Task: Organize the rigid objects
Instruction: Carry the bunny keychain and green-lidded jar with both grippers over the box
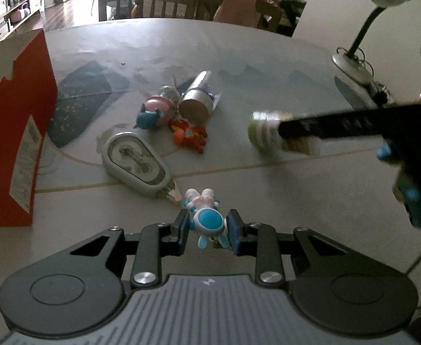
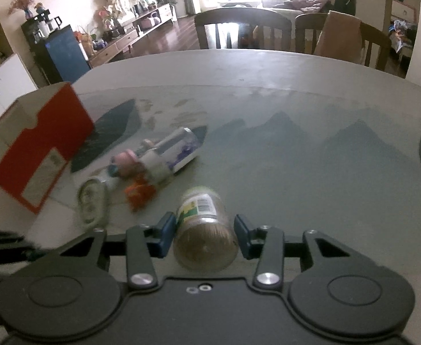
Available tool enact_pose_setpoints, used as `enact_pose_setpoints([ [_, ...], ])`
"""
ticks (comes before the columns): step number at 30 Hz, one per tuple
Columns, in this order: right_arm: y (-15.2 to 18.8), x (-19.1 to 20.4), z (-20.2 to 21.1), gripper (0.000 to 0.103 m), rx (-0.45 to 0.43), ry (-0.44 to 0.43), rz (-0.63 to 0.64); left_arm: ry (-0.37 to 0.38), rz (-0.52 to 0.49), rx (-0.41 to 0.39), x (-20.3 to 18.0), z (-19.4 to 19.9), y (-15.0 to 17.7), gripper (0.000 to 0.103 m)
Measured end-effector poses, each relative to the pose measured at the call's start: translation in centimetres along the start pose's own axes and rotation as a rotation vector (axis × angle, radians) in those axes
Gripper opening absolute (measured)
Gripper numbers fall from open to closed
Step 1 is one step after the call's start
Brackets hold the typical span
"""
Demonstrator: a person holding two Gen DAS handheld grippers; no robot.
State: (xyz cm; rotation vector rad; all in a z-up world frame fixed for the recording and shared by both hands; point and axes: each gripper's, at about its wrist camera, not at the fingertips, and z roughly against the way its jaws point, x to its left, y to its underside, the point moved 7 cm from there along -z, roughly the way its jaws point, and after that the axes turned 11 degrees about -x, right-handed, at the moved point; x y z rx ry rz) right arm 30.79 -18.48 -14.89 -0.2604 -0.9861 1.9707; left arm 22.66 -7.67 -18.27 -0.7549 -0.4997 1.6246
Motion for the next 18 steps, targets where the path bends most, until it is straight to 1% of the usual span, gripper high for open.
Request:
enact_pose_setpoints([
  [9,0.8,2.7,3.5,0.042,-0.02,-0.025,-0.029,0.026,0.032,-0.048,0.9,2.2,-1.4,0.028],
  [13,0.2,4.1,4.9,0.042,-0.049,-0.034,-0.033,0.042,0.034,-0.074,1.2,3.6,-2.4,0.028],
  [18,-1.7,6.3,6.5,0.042,-0.1,-0.044,-0.022,0.058,0.023,-0.114,2.3,5.5,-4.1,0.028],
])
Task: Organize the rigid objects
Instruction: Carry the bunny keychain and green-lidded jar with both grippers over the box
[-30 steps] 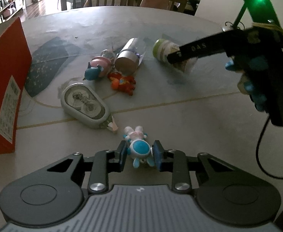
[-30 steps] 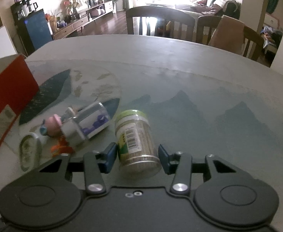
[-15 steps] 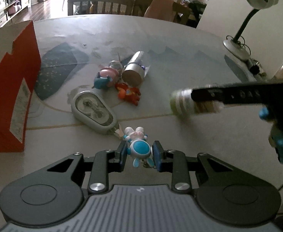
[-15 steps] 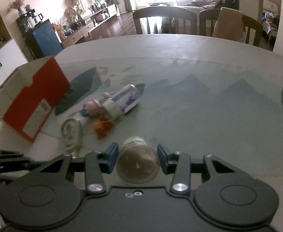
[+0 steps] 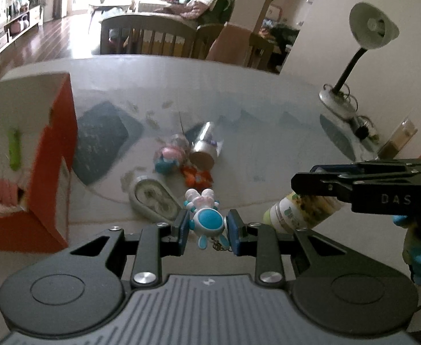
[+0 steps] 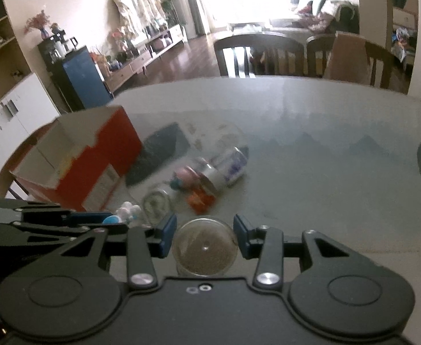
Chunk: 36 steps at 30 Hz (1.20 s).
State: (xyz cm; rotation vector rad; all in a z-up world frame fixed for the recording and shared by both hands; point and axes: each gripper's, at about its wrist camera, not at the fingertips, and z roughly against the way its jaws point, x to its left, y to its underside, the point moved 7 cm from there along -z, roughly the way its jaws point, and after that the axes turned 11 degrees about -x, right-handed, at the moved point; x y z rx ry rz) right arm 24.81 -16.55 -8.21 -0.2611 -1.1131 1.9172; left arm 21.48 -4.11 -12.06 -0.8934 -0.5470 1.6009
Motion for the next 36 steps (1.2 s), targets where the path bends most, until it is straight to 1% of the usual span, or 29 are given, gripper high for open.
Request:
enact_pose_setpoints([
  [5,-2.3,2.9,0.6,0.042,-0.056,-0.003,0.021,0.015,-0.002,-0.046,1.6,1.5,-2.4,0.028],
  [11,-5.1,6.7,0.5,0.042,-0.114,-0.003,0.05,0.04,-0.029,-0.107,3.6,3.8,-5.4,0.027],
  [14,-6.2,8.6,0.1,0.042,-0.137,-0.005,0.063,0.051,-0.039,-0.113,4.8,4.4,-6.2,0.02],
  [17,-7.1,10.2,-0.5,0.042,-0.156,0.001,0.065,0.054,-0.039,-0.115,6.2,5.0,-6.5,0.02],
  [18,-7.3,10.5,-0.6,0.042,-0.162,0.007,0.063,0.062,-0.046,-0.103,6.6,5.1,-6.4,0.02],
  [21,-7.4,10.8,-1.1,0.042,-0.164,0.029,0.046,0.083,-0.076,-0.063,6.9,5.1,-5.4,0.02],
  [25,-6.5,10.3,-1.5,0.042,-0.145,0.055,0.024,0.123,-0.095,-0.006,6.2,4.5,-3.2,0.02],
  [29,-5.2,8.9,-1.6,0.042,-0.12,0.073,0.004,0.122,-0.146,0.065,4.9,2.9,-0.2,0.02],
  [33,-4.1,7.4,-1.3,0.042,-0.095,0.079,-0.005,0.113,-0.147,0.133,3.9,0.7,2.6,0.02],
  [36,-3.3,6.5,-1.2,0.042,-0.079,0.077,-0.004,0.093,-0.131,0.159,3.6,-0.7,4.2,0.021],
])
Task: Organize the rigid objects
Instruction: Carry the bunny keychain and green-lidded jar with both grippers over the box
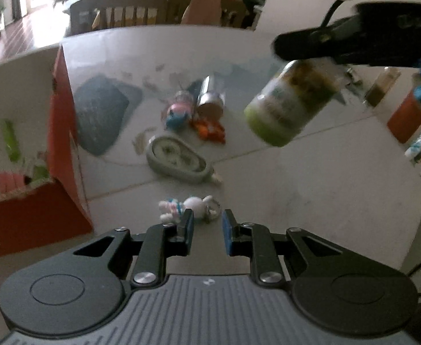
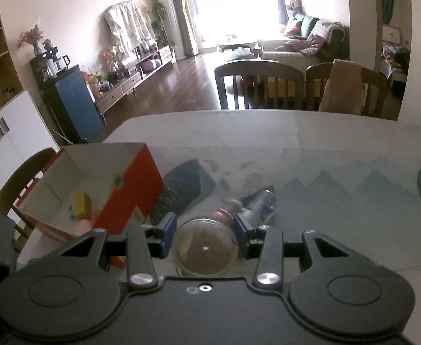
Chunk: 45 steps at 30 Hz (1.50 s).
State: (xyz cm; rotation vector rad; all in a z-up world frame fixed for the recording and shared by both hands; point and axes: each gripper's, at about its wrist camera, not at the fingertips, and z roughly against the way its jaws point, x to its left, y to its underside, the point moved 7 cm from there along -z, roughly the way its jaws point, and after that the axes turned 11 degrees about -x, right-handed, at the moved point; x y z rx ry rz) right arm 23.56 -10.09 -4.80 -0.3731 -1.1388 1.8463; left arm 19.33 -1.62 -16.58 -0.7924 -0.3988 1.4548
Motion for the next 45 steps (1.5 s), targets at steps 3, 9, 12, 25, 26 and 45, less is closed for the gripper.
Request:
enact_pose_setpoints([
  [3,0.8,-1.0,-0.1,0.042,0.019,-0.003,0.003,-0.024,0.029,0.017,0.2,-1.4,0.8,0.022],
  [9,1.9,-2.9,-0.1,0.042,0.051,-0.013,0.005,-0.07,0.056,0.024,0.1,-2.7,1.5,0.028],
  [12,2.1,-3.5,0.0,0.042,0.057,-0.023,0.007,-0.059,0.067,-0.011,-0.4,-2.1,1.1,0.04],
  [25,2.3,-5.1,0.3,0.042,0.065,-0.034,0.005,-0.162,0.048,-0.005,0.4,-4.5,1.4,0.075],
  [26,2.3,-5.1,0.3,0.042,0.067,-0.033,0.004,-0.163,0.044,-0.007,0.3,-4.7,1.4,0.074],
  [45,0.0,-3.5,0.3,0.042,0.024,-0.021,0.009,-0.128,0.032,-0.113,0.1,-0.3,-2.2,0.057],
])
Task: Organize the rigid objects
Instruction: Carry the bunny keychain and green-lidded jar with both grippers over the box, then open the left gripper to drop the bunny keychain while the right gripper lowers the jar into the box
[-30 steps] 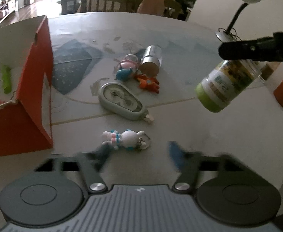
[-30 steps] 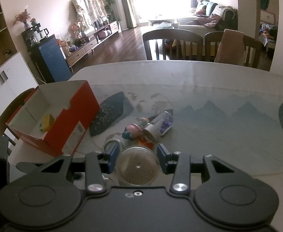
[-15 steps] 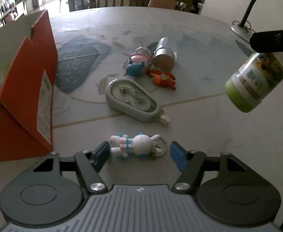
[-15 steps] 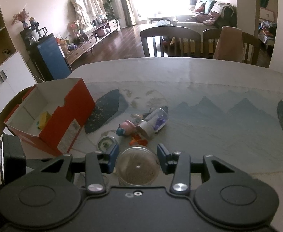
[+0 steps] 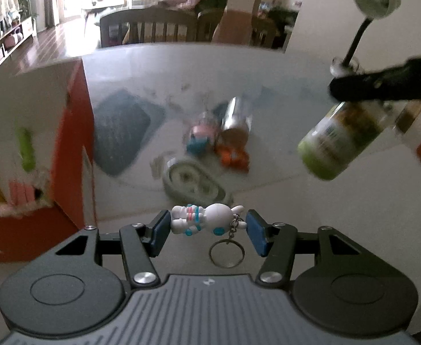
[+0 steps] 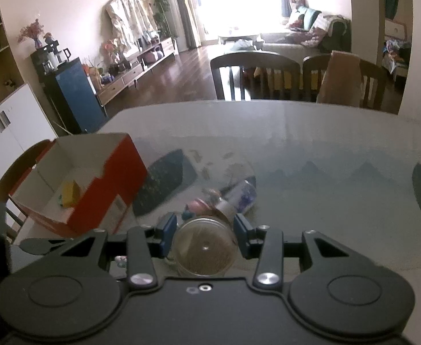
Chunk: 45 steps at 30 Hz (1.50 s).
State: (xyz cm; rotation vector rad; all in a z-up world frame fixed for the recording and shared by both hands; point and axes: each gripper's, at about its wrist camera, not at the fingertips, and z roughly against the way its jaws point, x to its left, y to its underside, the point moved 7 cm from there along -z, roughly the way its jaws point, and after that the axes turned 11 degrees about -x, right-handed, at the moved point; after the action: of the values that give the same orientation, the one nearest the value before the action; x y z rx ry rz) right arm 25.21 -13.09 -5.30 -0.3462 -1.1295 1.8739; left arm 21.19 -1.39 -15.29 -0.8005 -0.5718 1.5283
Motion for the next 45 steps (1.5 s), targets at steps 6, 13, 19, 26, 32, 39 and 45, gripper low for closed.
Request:
enact_pose_setpoints([
  [6,-2.3,2.5,-0.1,0.042,-0.04,-0.017,0.024,0.021,0.026,-0.096,1.8,4.0,-4.7,0.057],
  [13,-4.4,6.8,-1.2,0.042,-0.072,-0.049,0.062,-0.027,0.058,-0.17,6.9,7.5,-8.3,0.057],
  [19,-5.8,10.9,-3.0,0.042,-0.089,-0.082,0.076,-0.088,0.083,-0.178,12.5,9.3,-9.1,0.057],
  [26,-6.2,15.5,-6.1,0.042,-0.084,-0.121,0.08,-0.143,0.107,-0.15,18.8,10.3,-8.4,0.057],
  [32,-5.7,18.5,-9.5,0.042,-0.058,-0.13,0.078,-0.173,0.116,-0.113,23.2,10.1,-7.4,0.057],
  [39,-4.0,20.9,-13.5,0.042,-0.018,-0.106,0.109,-0.193,0.1,-0.058,26.9,7.7,-6.3,0.057],
  [45,-1.3,22.1,-15.8,0.042,0.054,-0.088,0.129,-0.19,0.082,-0.018,28.5,4.6,-6.5,0.057],
])
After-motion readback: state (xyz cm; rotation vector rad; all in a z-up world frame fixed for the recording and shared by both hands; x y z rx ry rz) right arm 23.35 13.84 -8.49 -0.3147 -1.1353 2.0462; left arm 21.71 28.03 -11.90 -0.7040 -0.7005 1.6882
